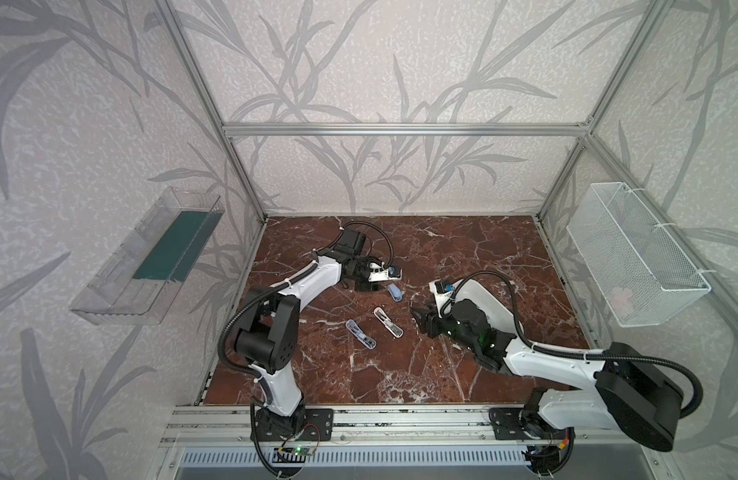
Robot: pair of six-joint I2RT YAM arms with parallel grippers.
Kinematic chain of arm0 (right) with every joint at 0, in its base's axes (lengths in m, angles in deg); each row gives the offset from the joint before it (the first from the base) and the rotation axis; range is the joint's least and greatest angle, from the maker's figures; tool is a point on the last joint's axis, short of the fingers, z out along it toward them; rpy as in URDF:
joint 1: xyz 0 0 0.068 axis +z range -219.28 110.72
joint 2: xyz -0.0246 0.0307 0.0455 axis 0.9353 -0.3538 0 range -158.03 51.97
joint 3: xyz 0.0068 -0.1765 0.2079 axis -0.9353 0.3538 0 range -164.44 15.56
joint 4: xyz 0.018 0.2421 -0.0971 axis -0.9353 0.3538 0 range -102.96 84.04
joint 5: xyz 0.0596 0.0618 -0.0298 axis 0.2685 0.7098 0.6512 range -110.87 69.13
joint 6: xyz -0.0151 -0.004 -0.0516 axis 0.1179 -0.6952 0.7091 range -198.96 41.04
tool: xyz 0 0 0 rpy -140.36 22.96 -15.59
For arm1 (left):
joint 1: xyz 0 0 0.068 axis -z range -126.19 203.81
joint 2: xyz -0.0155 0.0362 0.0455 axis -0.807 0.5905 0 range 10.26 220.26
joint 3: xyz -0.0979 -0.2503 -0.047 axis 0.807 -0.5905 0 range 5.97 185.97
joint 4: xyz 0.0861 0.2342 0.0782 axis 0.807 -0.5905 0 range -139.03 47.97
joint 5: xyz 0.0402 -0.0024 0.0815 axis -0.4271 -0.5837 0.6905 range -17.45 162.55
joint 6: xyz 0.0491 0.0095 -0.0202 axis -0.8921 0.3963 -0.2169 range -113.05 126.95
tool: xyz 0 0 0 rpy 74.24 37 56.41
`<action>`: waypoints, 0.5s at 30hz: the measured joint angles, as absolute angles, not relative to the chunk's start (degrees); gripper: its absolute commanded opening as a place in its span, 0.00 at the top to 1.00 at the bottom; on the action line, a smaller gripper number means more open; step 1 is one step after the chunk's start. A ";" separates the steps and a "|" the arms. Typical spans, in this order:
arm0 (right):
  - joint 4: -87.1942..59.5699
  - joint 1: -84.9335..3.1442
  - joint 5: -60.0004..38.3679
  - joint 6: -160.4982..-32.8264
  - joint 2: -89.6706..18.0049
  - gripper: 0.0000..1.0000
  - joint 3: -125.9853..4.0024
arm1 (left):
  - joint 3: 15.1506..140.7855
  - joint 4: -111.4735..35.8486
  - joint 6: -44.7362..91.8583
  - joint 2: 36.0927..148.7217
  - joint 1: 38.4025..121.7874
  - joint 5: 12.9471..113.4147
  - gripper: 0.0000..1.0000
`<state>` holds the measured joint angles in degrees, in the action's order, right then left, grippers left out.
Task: Load the staples into the stapler
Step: 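Close left gripper on the small light blue stapler while right gripper withdraws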
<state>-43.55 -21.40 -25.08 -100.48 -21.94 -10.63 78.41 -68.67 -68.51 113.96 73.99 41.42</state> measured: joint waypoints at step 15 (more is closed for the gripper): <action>-47.86 -21.99 -17.73 -91.04 -24.19 0.11 -7.92 | 95.15 -82.76 -85.47 126.45 74.10 39.25 0.36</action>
<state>-47.86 -21.99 -17.73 -91.04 -24.19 -7.92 95.15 -82.76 -85.47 126.45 74.10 39.25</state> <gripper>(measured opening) 0.886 0.623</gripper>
